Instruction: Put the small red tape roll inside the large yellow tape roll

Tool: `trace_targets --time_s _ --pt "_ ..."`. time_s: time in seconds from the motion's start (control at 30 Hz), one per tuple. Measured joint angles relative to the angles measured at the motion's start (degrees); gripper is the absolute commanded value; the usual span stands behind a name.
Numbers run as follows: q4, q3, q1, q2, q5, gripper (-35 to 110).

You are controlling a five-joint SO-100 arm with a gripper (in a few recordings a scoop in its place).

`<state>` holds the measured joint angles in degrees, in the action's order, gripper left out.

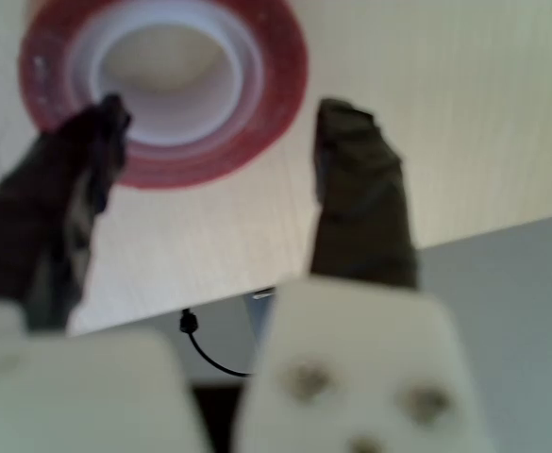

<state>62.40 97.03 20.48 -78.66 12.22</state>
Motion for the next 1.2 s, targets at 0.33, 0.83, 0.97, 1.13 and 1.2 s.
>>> trace_targets --time_s 0.33,0.83,0.97,1.13,1.2 --pt "-4.0 -0.1 -0.1 3.1 0.1 8" --pt "-0.7 -6.4 -1.2 4.8 0.0 0" --pt "1.7 -9.9 -3.3 2.4 0.0 0" --pt "6.4 -20.7 -7.6 0.9 0.1 0" --pt "8.0 -25.9 -9.8 0.9 0.1 0"
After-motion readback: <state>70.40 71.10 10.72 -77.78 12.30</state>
